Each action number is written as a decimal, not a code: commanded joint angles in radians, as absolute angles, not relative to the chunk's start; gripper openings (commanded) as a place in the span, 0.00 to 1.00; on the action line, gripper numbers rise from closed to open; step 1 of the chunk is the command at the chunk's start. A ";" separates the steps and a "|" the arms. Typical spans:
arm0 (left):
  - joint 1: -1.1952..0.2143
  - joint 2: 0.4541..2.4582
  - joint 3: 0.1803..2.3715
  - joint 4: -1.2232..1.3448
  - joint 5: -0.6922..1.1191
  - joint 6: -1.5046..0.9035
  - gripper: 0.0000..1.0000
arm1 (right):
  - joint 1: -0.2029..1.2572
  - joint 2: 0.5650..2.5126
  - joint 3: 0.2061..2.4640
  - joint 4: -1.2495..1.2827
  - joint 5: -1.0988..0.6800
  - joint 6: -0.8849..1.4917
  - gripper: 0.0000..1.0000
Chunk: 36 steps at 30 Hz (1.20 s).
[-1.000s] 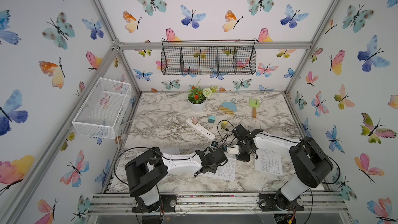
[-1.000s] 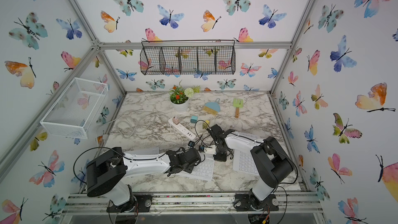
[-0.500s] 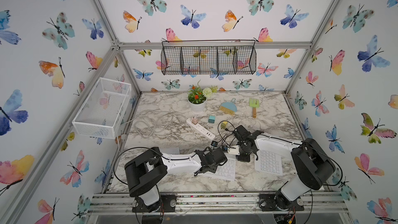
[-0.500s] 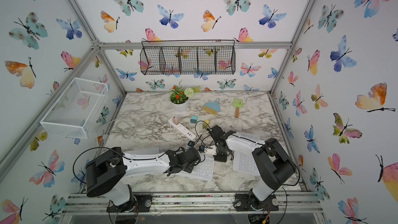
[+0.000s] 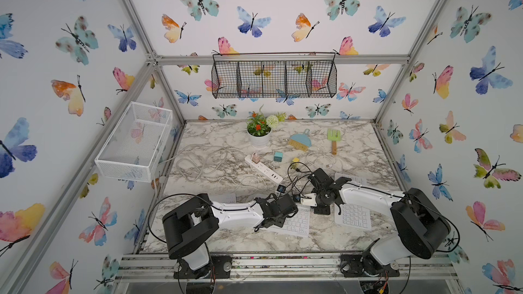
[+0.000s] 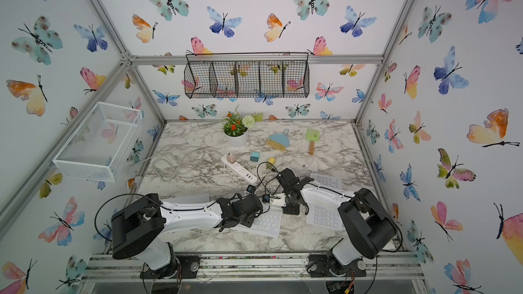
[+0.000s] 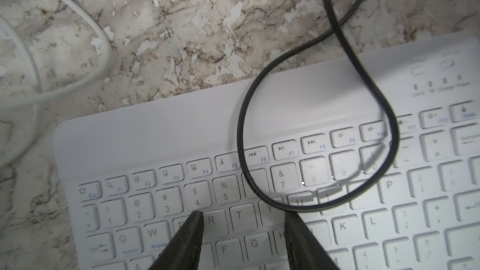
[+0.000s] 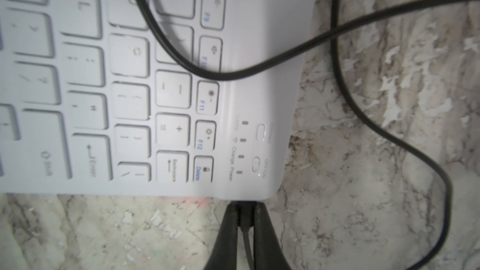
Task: Unplug the wireless keyboard
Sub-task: Remove the power cord from the keyboard.
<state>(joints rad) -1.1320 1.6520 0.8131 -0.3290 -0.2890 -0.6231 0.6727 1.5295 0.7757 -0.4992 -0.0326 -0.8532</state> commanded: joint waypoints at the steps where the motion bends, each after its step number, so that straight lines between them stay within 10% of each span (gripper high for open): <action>1: -1.109 1.765 0.702 -0.540 -0.184 -0.614 0.53 | 0.649 1.558 0.805 -0.626 -0.011 -0.801 0.03; 23: -1.109 1.765 0.688 -0.528 -0.162 -0.618 0.51 | 0.646 1.490 0.692 -0.391 0.129 -1.015 0.03; 36: -1.108 1.766 0.692 -0.523 -0.157 -0.631 0.51 | 0.649 1.591 0.828 -0.665 -0.043 -0.665 0.02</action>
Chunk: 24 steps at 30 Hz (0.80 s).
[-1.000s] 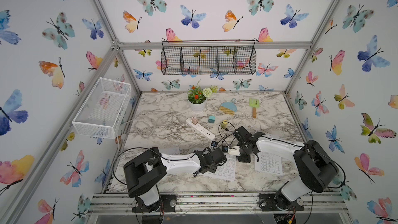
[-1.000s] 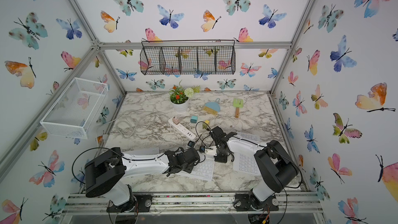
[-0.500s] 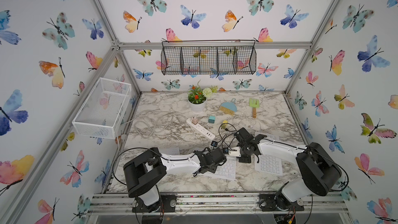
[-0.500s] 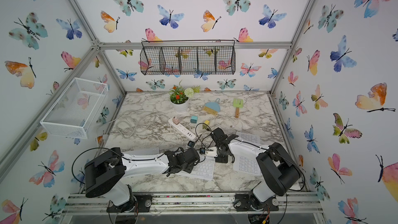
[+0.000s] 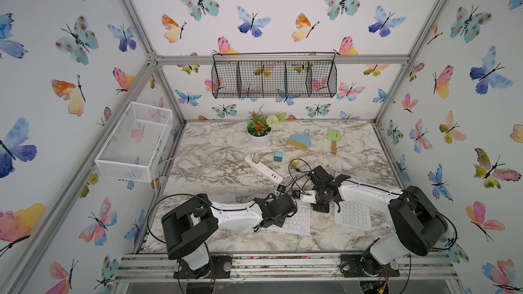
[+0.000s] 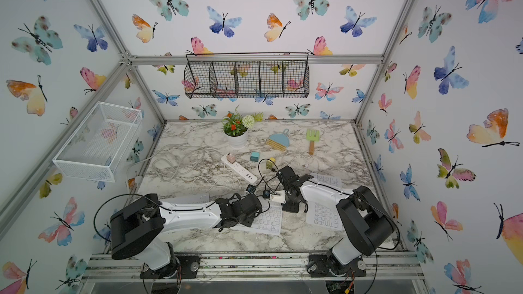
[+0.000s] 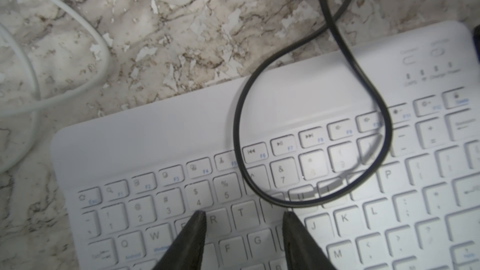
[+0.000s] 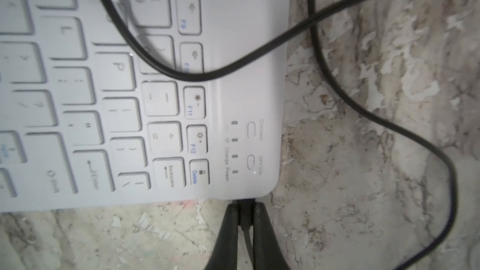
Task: Unplug the wireless keyboard
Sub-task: Remove the power cord from the keyboard.
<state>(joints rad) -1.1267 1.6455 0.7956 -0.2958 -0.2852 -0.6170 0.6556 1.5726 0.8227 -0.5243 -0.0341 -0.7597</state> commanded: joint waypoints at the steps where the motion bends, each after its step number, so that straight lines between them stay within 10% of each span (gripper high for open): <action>1: -1.109 1.768 0.692 -0.522 -0.156 -0.632 0.51 | 0.649 1.588 0.818 -0.658 -0.026 -0.669 0.02; 24: -1.109 1.755 0.688 -0.511 -0.148 -0.618 0.51 | 0.644 1.455 0.624 -0.416 0.089 -0.947 0.09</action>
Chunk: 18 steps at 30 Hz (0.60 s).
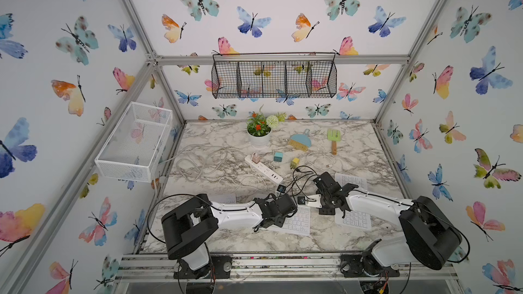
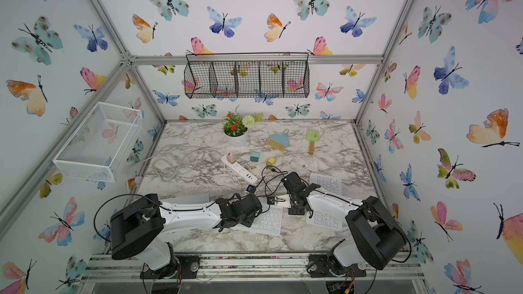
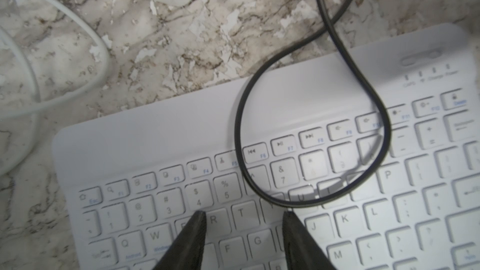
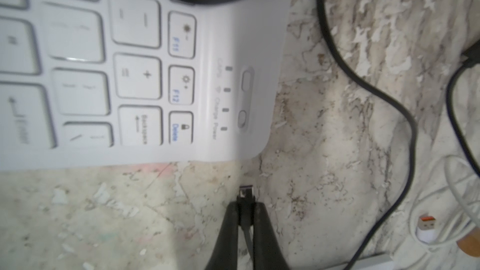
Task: Unplug the wireless keyboard
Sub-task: Remove the power cord from the keyboard.
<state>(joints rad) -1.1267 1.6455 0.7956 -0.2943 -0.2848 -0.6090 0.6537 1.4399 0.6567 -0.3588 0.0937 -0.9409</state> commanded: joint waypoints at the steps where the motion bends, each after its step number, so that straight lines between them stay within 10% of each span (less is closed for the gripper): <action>1: -1.109 1.752 0.689 -0.511 -0.147 -0.618 0.52 | 0.644 1.452 0.632 -0.424 0.074 -0.931 0.13; 10: -1.092 1.643 0.753 -0.528 -0.177 -0.592 0.57 | 0.645 1.369 0.670 -0.465 -0.005 -0.819 0.50; 18: -1.069 1.522 0.875 -0.551 -0.187 -0.537 0.61 | 0.641 1.252 0.710 -0.406 -0.021 -0.716 0.64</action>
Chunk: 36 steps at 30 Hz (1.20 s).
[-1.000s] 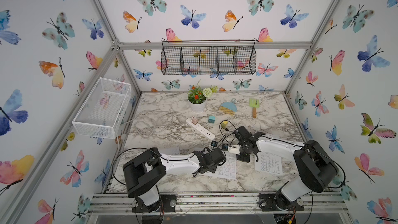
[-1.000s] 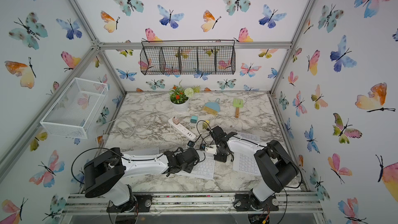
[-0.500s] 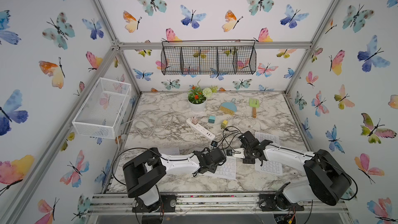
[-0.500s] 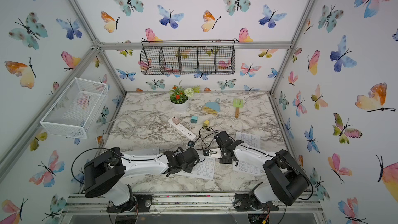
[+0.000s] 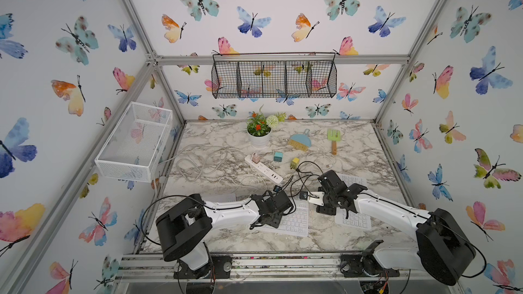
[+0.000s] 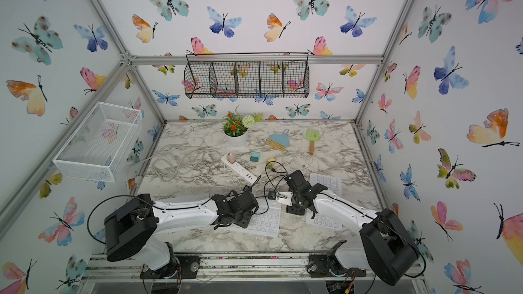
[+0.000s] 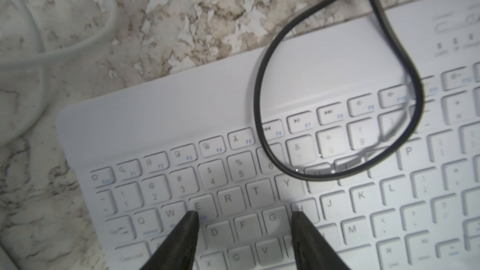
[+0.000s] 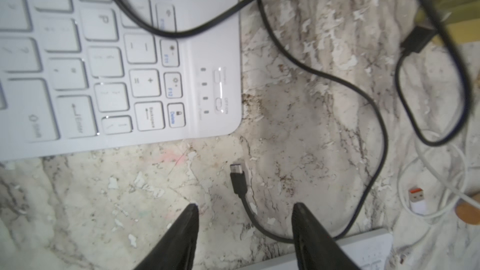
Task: Unplug the wireless keyboard
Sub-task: Remove the power cord from the keyboard, then remove the plug from the socket.
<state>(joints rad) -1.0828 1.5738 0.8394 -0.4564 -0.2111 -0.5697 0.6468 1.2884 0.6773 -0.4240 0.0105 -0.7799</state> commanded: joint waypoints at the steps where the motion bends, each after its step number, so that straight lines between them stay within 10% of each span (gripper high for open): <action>1: -1.059 1.507 0.886 -0.553 -0.187 -0.531 0.61 | 0.641 1.238 0.714 -0.389 -0.024 -0.702 0.66; 9: -0.925 1.371 0.918 -0.511 -0.123 -0.489 0.65 | 0.641 1.198 0.756 -0.225 -0.123 -0.528 0.79; 11: -0.865 1.337 0.920 -0.504 -0.100 -0.472 0.65 | 0.641 1.208 0.772 -0.150 -0.168 -0.432 0.98; 36: -0.241 1.296 0.861 -0.247 0.209 -0.487 0.61 | 0.641 1.581 1.014 0.135 -0.498 0.067 0.98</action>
